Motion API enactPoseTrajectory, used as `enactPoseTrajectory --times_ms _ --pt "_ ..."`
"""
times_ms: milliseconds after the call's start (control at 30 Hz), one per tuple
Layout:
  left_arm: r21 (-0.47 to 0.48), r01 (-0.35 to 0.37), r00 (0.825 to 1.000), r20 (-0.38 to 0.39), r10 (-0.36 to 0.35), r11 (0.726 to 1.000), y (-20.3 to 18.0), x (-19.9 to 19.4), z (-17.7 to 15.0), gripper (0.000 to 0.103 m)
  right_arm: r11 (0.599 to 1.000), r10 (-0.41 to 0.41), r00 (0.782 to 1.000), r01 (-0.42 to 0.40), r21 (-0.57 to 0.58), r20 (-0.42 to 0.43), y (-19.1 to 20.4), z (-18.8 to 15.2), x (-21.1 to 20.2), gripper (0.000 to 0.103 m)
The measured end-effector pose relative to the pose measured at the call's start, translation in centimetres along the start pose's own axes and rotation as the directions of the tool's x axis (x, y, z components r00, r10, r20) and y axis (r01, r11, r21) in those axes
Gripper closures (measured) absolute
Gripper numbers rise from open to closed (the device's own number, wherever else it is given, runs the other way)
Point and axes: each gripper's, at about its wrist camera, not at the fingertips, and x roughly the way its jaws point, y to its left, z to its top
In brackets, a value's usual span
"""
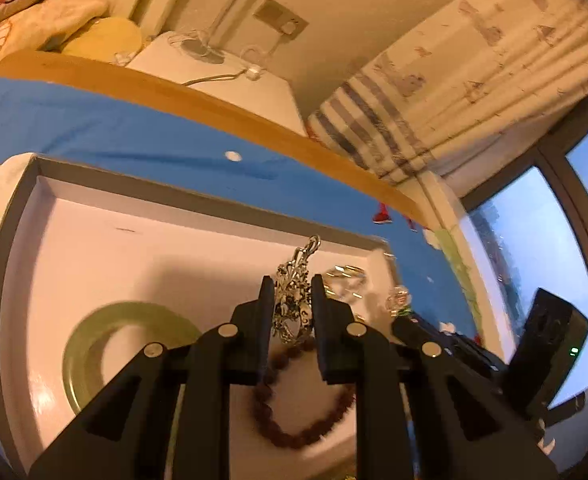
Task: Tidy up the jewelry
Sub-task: 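Drop the silver pieces into the box with both grippers, then grasp the red-and-gold bracelet with the left gripper while the right grasps a pearl strand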
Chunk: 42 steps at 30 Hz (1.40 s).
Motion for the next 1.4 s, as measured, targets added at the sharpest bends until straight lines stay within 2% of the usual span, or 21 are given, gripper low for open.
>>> enactPoseTrajectory --times_ms 33,67,100,133,167,233,367,400,467,500,667,767,900,1033,1100,1167,1267,1333,1400 --pt "-0.006 -0.031 1.0 0.005 0.031 1.0 0.3 0.2 0.0 0.082 1.0 -0.012 1.0 0.012 -0.001 -0.004 -0.1 0.2 0.3 0.085" --pt "-0.01 -0.043 0.999 0.009 0.044 0.999 0.5 0.2 0.1 0.072 1.0 -0.011 1.0 0.011 0.001 -0.005 -0.2 0.3 0.4 0.081" --pt "-0.009 -0.062 0.998 0.019 0.062 0.998 0.6 -0.1 0.1 0.071 1.0 -0.002 1.0 0.002 0.007 -0.002 -0.3 0.2 0.4 0.078" --pt "0.002 -0.076 0.997 0.033 0.076 0.997 0.6 -0.4 0.0 0.067 1.0 -0.001 1.0 0.001 0.01 0.006 -0.4 0.2 0.3 0.065" --pt "0.023 -0.106 0.993 0.053 0.105 0.994 0.2 -0.9 -0.1 0.058 1.0 0.005 1.0 -0.005 0.012 0.016 -0.5 0.1 0.1 0.054" --pt "0.044 -0.151 0.985 0.095 0.146 0.988 -0.2 -1.9 -0.4 0.044 1.0 0.019 0.999 -0.019 0.01 0.043 -0.4 -0.2 -0.7 0.052" --pt "0.08 -0.234 0.96 0.178 0.217 0.969 -0.8 -4.3 -1.2 0.042 0.999 0.038 0.996 -0.038 -0.003 0.082 0.1 -1.0 -3.0 0.052" --pt "0.085 -0.263 0.948 0.207 0.241 0.961 -1.0 -5.2 -1.7 0.04 0.999 0.044 0.995 -0.044 -0.001 0.088 0.2 -1.2 -3.4 0.052" --pt "0.088 -0.315 0.924 0.254 0.285 0.945 -1.1 -6.8 -2.8 0.028 0.999 0.05 0.993 -0.051 0.004 0.103 0.2 -1.8 -4.5 0.052" --pt "0.088 -0.339 0.913 0.271 0.305 0.937 -1.2 -7.7 -3.4 0.025 0.999 0.052 0.993 -0.054 0.01 0.109 0.1 -2.2 -5.1 0.052" --pt "0.086 -0.47 0.847 0.325 0.421 0.879 -0.7 -11.8 -7.6 0.005 0.997 0.075 0.993 -0.076 0.012 0.095 0.1 -4.2 -6.5 0.052" --pt "0.065 -0.521 0.814 0.338 0.472 0.851 0.5 -14.2 -10.4 0.002 0.995 0.089 0.993 -0.092 0.038 0.082 0.0 -5.5 -6.9 0.052" --pt "0.052 -0.542 0.801 0.332 0.498 0.839 2.1 -17.1 -13.6 0.002 0.994 0.093 0.994 -0.097 0.053 0.059 -0.1 -6.7 -6.9 0.052" --pt "0.044 -0.531 0.807 0.329 0.49 0.846 3.5 -19.2 -16.7 0.002 0.998 0.063 0.997 -0.065 0.028 0.052 0.9 -7.4 -6.9 0.047" --pt "0.044 -0.508 0.822 0.324 0.469 0.86 4.0 -19.8 -18.2 0.002 0.997 0.074 0.994 -0.076 0.025 0.075 1.3 -7.5 -7.3 0.047" --pt "0.044 -0.471 0.844 0.313 0.436 0.881 4.7 -20.4 -19.5 0.002 0.996 0.083 0.991 -0.084 0.011 0.105 2.0 -7.2 -7.8 0.047" --pt "0.032 -0.418 0.864 0.322 0.387 0.908 5.0 -20.7 -19.8 0.002 0.994 0.103 0.987 -0.099 -0.042 0.121 3.6 -7.0 -7.9 0.047" --pt "0.048 -0.398 0.884 0.287 0.369 0.916 5.1 -20.0 -19.6 0.002 0.99 0.129 0.987 -0.123 -0.069 0.098 4.7 -7.2 -7.3 0.047" --pt "0.091 -0.37 0.911 0.229 0.342 0.924 4.9 -19.0 -19.3 0.002 0.985 0.146 0.988 -0.139 -0.1 0.059 6.0 -7.8 -6.5 0.047"
